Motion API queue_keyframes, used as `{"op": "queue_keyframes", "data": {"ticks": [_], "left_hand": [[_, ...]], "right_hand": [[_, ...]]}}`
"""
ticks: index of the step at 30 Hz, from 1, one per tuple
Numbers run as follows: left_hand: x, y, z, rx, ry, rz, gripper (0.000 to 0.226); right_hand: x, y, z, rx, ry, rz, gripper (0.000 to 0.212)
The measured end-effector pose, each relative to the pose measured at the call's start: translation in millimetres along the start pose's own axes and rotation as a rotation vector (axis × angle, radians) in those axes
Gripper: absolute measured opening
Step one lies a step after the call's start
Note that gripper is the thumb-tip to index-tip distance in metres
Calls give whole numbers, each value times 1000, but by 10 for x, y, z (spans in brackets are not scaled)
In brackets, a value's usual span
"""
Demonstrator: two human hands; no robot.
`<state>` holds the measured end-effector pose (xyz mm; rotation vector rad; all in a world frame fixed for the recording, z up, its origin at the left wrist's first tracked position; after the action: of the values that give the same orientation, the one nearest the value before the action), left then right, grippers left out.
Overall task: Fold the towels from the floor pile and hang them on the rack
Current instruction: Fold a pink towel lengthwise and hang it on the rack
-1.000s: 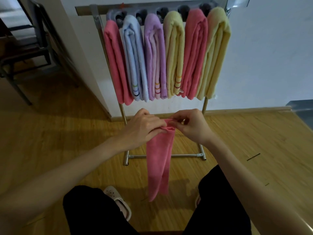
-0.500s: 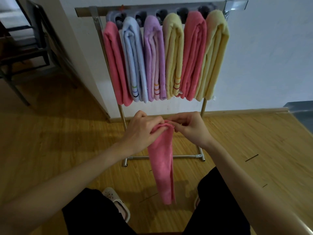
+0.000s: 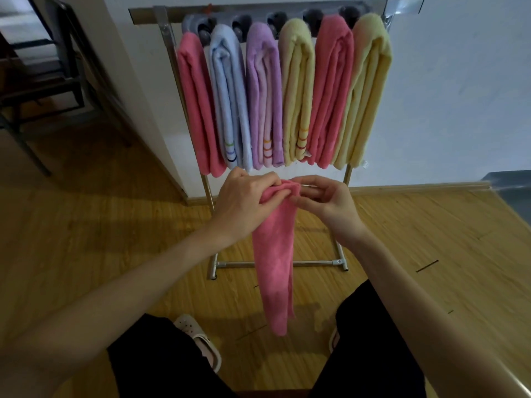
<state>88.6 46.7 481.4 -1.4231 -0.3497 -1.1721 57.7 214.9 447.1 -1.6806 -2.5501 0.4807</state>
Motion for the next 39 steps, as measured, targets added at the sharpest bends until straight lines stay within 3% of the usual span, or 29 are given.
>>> {"op": "queue_keyframes", "data": {"ticks": [6,8,11,16,18,22,26,29,33,36,39], "left_hand": [[151,-10,-178,-93,110,19,38],[146,98,-286,-20,182,21,56],[38,354,-465,222,344,-29,84],[-453,761,-713,465,515,-349,49],[-659,866,-776,526,569,-401,39],[-1060,932,-832,652,614,-504,50],[-1336,1087,-834,711,671,-564,38],[-1466,1256,-776,773,753,-619,32],[-1463,1298,-724,845,787,-641,28],[-1367,1251,-856,904,811,-603,38],[-1142,1056,-976,873,801,-573,47]], "right_hand": [[-97,-138,-32,31,22,51,21],[-142,-179,-27,21,27,55,22],[-178,-243,-32,-16,3,64,21],[-298,-391,-135,-87,-106,84,21],[-352,-437,-203,-88,-117,80,19],[-411,-471,-268,-89,-147,102,19],[-428,-421,-328,-115,-288,173,18],[-332,-364,-383,-133,-447,336,16],[-47,-333,-228,-169,-501,758,21],[174,-250,32,-253,-324,946,30],[380,-138,450,-417,-55,978,26]]}}
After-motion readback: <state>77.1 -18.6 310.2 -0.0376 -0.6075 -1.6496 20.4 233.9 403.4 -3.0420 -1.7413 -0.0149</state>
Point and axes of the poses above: each hand's wrist, its own y-axis away from the middle knuckle, its own x-axis out of the back of the hand, z = x × y, the point moved 2 cm from there along -y, towards the middle knuckle, and after that the axes turned 5 degrees about -y, right-handed, at the moved point
